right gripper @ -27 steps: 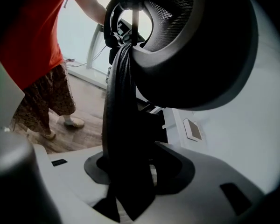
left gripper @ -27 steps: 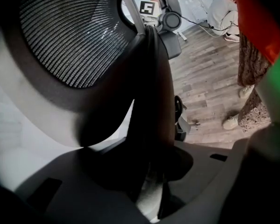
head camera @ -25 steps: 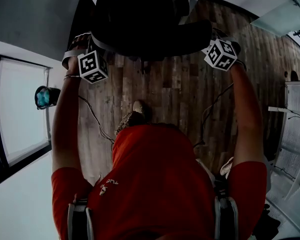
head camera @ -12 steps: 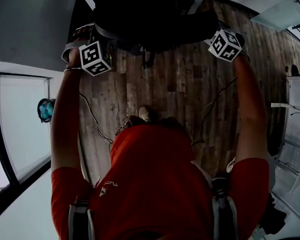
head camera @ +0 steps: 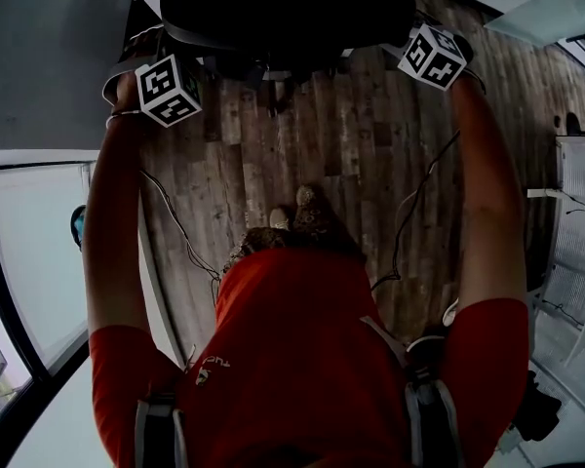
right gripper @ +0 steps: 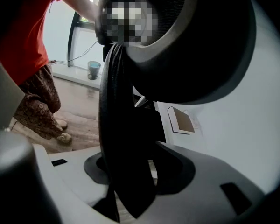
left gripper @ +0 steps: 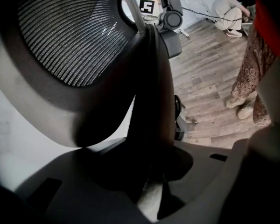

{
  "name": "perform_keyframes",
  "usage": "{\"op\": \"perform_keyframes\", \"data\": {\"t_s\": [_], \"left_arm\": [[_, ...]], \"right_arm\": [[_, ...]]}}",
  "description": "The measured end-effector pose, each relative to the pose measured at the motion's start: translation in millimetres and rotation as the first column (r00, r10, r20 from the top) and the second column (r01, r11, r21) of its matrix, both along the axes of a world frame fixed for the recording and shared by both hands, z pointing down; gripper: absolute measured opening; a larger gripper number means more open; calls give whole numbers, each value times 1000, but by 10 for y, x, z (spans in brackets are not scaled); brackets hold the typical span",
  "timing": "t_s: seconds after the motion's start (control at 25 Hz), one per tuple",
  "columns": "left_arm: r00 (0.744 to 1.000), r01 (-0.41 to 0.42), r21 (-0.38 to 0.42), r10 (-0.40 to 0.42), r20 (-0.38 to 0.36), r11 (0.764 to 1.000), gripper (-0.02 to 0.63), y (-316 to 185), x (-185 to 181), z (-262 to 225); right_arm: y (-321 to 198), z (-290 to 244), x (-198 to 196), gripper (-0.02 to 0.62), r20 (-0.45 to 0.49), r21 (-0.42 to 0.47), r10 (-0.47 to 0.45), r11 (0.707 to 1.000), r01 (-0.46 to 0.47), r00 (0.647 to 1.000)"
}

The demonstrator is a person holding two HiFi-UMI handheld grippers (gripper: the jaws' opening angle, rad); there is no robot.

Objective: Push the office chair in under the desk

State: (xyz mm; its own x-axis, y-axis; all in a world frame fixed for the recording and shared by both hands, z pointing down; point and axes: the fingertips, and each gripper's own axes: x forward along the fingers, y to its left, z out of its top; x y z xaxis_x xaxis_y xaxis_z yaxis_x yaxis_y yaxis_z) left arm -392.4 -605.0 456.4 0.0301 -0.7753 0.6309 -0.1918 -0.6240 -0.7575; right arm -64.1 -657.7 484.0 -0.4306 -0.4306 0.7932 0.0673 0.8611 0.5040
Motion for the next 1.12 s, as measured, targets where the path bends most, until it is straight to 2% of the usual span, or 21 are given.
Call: {"op": "perform_keyframes", "data": {"t_s": [0.24, 0.76, 1.12], "left_arm": [[1000, 9, -12, -9, 6, 1000, 150, -381, -65, 20], [1000, 28, -7, -28, 6, 1000, 150, -1080, 63, 15], [1000, 16, -20, -16, 17, 1000, 149, -1466, -97, 25]], "right_arm": [[-375, 5, -75, 201, 16, 10, -16, 1000, 16, 1000], [-1140, -5, 37, 201, 22, 16, -43, 999, 43, 999], [-1442, -14, -99, 202, 25, 24, -16, 1000, 15, 1000]]}}
